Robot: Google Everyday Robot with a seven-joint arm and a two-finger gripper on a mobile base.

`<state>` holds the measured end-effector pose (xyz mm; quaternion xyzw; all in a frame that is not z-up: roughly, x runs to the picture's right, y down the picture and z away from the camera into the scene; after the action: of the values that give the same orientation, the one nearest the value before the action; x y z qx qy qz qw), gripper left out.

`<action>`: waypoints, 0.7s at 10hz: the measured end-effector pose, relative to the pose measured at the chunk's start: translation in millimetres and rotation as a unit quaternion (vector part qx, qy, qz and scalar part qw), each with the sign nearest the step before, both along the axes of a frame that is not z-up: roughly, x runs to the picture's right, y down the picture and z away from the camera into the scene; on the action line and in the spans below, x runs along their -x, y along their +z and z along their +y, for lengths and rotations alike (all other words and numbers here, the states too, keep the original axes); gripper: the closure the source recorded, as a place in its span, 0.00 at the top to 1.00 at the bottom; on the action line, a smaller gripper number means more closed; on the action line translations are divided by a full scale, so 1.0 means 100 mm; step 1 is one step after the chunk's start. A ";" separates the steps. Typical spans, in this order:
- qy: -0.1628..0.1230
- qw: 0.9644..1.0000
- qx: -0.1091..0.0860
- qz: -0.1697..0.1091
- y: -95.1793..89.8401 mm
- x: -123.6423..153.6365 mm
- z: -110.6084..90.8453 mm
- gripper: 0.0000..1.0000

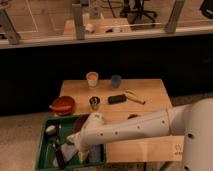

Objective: Place towel in purple bowl

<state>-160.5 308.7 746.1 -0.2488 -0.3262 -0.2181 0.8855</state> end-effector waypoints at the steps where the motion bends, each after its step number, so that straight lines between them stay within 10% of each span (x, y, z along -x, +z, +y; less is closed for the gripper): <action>1: -0.001 1.000 0.002 0.003 0.02 -0.01 0.00 0.62; 7: -0.025 0.999 0.027 0.039 0.07 0.11 0.05 0.03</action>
<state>-171.2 313.8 752.7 -0.2888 -0.2905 -0.2218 0.8849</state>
